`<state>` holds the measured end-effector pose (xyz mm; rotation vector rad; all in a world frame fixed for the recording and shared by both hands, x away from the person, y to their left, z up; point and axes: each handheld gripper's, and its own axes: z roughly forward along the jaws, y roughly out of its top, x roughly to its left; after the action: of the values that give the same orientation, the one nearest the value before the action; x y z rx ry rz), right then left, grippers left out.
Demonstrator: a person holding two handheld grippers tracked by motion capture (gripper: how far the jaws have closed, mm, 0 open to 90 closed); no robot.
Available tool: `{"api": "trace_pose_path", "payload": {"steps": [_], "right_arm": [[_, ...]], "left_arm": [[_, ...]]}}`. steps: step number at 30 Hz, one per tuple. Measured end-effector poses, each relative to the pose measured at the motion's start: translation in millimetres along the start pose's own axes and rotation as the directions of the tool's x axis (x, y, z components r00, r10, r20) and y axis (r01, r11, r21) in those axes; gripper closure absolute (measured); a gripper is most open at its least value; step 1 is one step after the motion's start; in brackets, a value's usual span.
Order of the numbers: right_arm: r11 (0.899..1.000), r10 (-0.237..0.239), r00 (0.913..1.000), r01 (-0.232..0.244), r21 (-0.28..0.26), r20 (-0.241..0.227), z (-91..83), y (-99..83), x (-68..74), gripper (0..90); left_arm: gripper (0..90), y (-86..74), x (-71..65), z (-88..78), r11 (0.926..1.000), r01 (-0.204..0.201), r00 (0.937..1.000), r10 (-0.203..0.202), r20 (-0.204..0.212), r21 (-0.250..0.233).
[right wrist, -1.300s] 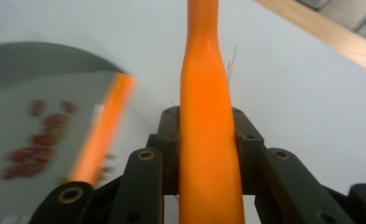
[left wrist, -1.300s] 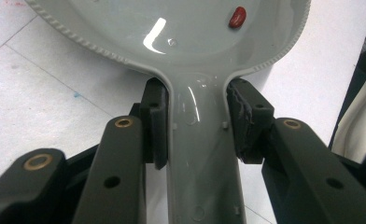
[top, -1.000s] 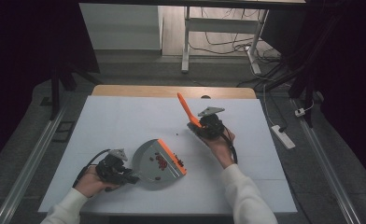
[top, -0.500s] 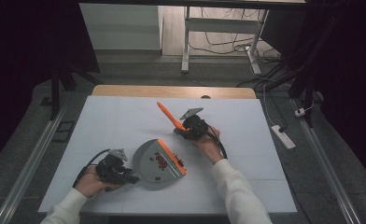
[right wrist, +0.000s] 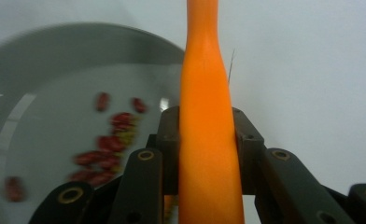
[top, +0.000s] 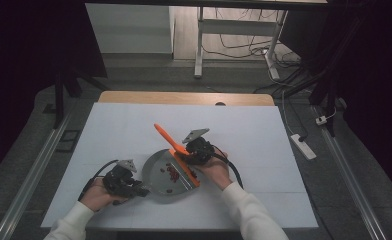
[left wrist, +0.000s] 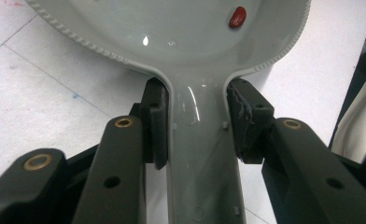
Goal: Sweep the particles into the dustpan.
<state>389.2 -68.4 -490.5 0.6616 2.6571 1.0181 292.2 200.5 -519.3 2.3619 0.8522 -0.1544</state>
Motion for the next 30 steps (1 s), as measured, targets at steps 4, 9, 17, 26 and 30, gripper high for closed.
{"api": "trace_pose_path", "payload": {"steps": [4,9,17,26,30], "right_arm": [[0.999,0.018,0.9975,-0.021,-0.036,-0.069,-4.9,3.9,7.4,69.7],[0.994,-0.008,0.9992,0.004,-0.107,-0.039,-24.1,11.2,10.8,69.7],[0.996,0.044,0.9962,-0.038,-0.083,0.075,-44.6,-8.3,-4.0,69.6],[0.993,0.113,0.9842,-0.109,-0.035,0.136,-44.4,-35.8,-15.4,69.6],[0.994,0.108,0.9852,-0.108,-0.011,0.133,-34.3,-35.6,-13.3,69.7]], "left_arm": [[62.3,0.0,-0.1,0.0,1.0,-0.001,1.0,0.001,-0.001,0.0],[62.2,0.0,-0.2,-0.2,1.0,0.0,1.0,0.0,-0.002,0.0],[62.3,-0.1,-0.5,-0.3,1.0,0.001,1.0,-0.001,-0.001,-0.002],[62.3,-0.4,-1.4,-1.0,1.0,0.0,1.0,0.0,-0.002,-0.001],[62.3,-0.4,-1.6,-0.9,1.0,0.0,1.0,0.0,-0.003,-0.002]]}}
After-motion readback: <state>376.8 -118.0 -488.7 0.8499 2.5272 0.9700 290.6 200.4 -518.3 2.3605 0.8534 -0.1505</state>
